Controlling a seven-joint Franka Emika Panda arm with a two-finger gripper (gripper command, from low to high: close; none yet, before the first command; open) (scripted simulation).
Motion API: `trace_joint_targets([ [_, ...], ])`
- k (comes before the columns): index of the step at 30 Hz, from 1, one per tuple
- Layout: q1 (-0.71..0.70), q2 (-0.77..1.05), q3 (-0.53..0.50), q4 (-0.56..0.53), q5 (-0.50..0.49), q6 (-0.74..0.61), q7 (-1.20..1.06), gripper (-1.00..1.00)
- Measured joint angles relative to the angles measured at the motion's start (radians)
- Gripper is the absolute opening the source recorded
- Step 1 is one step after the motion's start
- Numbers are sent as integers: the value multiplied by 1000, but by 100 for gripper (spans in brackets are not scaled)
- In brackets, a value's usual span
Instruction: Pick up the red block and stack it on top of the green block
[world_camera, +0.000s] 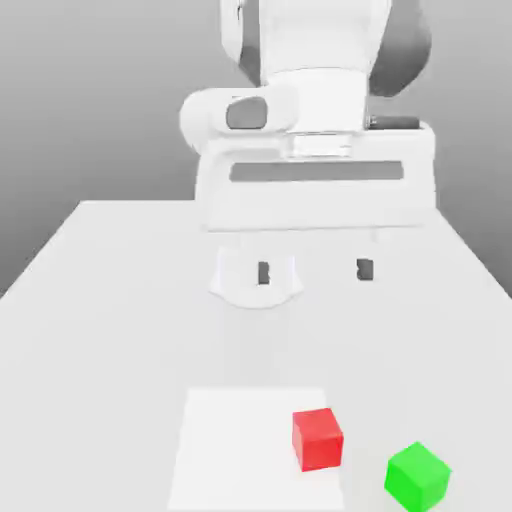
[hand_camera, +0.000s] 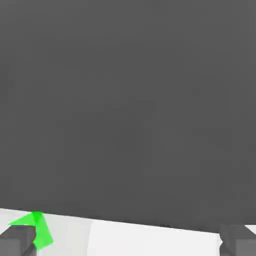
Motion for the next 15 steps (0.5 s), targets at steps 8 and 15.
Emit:
trace_joint_targets([
  [8,32,290,15,-89,-19,157,3,0],
  [15,51,460,-11,-68,-57,297,31,-100],
])
